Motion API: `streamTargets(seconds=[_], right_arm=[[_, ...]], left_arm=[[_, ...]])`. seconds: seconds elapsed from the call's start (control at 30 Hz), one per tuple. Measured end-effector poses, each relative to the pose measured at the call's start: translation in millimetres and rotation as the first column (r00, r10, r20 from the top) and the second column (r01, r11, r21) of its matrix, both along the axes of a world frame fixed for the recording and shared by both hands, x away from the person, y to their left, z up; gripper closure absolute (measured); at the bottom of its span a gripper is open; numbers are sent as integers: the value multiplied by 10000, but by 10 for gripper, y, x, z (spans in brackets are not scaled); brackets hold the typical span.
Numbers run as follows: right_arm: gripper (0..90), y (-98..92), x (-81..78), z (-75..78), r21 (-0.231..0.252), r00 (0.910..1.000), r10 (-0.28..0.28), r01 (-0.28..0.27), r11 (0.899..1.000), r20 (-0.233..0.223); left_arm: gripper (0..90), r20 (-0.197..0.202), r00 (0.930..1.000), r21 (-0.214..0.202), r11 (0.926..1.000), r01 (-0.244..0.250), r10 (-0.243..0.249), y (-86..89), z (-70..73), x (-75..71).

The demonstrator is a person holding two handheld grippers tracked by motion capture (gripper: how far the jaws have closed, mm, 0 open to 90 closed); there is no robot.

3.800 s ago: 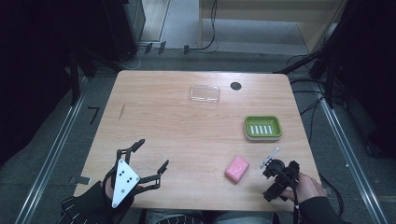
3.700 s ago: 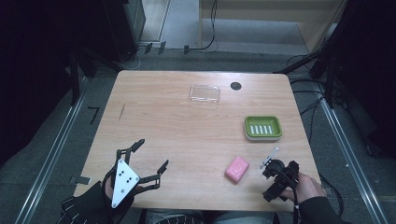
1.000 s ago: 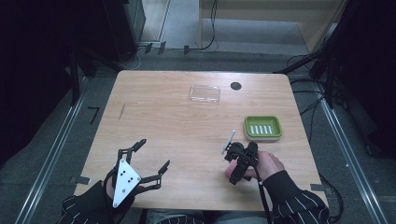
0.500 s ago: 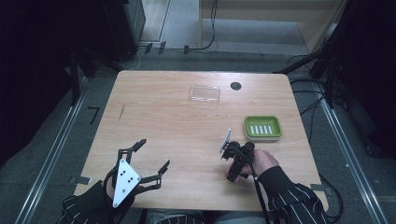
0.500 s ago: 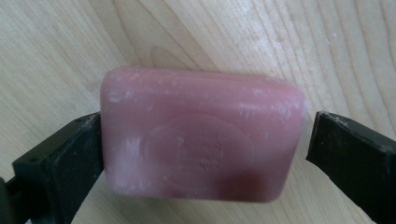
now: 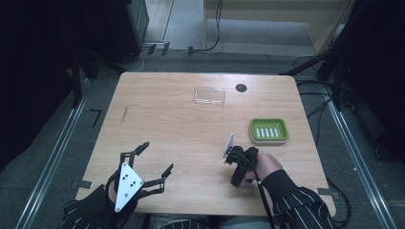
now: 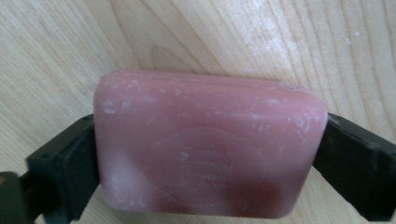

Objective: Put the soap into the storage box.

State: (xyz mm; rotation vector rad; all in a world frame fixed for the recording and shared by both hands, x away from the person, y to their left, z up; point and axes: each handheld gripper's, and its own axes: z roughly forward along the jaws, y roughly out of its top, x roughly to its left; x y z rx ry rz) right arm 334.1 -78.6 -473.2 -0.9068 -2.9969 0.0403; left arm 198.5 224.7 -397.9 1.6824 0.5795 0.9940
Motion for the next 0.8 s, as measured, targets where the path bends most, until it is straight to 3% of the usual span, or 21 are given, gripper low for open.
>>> streamTargets(seconds=[0.23,0.8], right_arm=[[116,23,-16,16,-61,9999,68,-67,10000,97],[128,24,-16,53,-384,9998,-84,91,9992,193]], left_arm=[[136,5,10000,-10,10000,-2,2,-2,0,0],[136,31,10000,-43,10000,2,-2,2,0,-2]])
